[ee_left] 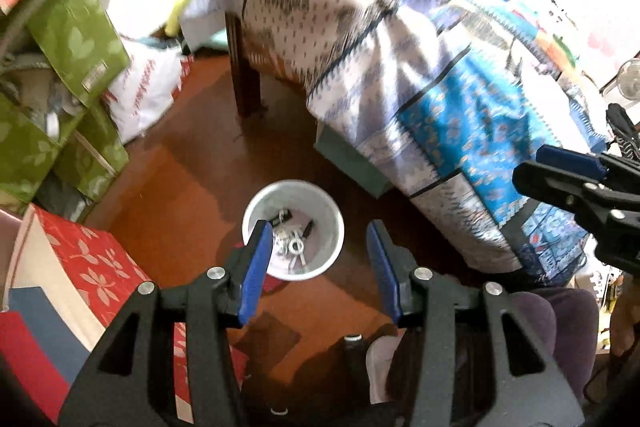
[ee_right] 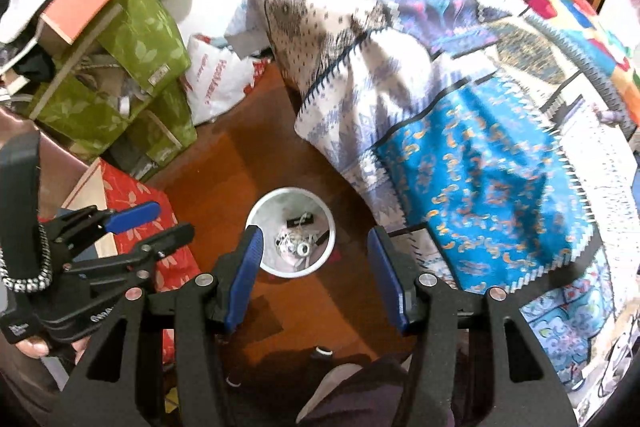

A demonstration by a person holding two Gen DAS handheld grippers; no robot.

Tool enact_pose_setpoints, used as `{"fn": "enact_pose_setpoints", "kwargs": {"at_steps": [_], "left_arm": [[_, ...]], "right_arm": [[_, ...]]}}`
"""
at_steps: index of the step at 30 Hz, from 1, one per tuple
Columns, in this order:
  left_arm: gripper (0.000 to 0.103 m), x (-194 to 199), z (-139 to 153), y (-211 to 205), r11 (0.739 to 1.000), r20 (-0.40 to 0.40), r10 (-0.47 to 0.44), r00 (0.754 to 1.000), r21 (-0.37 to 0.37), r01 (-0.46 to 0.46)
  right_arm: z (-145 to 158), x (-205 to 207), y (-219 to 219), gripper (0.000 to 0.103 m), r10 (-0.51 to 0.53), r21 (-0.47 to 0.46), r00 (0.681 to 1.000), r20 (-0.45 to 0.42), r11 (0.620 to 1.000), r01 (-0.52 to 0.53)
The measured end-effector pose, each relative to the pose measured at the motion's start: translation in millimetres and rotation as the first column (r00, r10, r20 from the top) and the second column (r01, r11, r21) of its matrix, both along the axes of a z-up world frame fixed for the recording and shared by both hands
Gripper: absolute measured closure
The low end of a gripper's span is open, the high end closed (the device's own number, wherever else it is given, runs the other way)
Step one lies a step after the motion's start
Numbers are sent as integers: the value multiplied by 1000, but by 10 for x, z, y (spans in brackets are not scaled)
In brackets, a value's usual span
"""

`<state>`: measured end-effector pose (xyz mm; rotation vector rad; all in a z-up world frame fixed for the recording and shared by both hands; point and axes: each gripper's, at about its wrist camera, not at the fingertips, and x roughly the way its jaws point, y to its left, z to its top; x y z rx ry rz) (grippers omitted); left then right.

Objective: Collect trash
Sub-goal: 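Move both open tools back over the items on the bed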

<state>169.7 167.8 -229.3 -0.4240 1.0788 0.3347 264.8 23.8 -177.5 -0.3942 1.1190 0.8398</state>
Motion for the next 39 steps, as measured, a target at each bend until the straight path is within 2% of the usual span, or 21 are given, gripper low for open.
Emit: {"fn": "enact_pose_setpoints", "kwargs": {"at_steps": [6,11,17,22,26,29,31,33,36,39], "left_arm": [[55,-173,575,-223,998,124,-7,992,65,-1],[55,-259,1061,-495,991,230,-40,972,136,9],[55,-208,1547,-859,982,338,-98,936,188,34],[52,-21,1899,-1217,972,420,-165,892,222,75],[46,190,2076,-1472,964,464,-214,860,244,108],[44,431,2151,-1640,957,475,-249,844,257,137],[43,654,2168,-1753,951,472,-275,838,262,164],[42,844,2170,-1846,947,467,-294,834,261,187],[42,1161,2134,-1979,939,459,-329,826,254,233],[42,1501,2052,-2119,929,442,-359,822,259,266]], "right_arm": [[468,-147,-342,52,-12,89,996,86,996,4],[891,-294,-700,52,-56,170,980,191,985,24],[1298,-349,-1119,52,-145,261,945,293,963,67],[1536,-288,-1460,52,-220,318,915,339,942,108],[1691,-175,-1743,52,-290,360,884,367,920,153],[1760,-51,-1937,50,-339,378,859,382,906,190],[1783,32,-2050,47,-367,386,846,388,898,213],[1787,165,-2175,38,-393,388,833,391,890,238],[1754,382,-2356,38,-437,376,808,395,880,292],[1673,646,-2498,38,-471,356,799,375,869,345]]}}
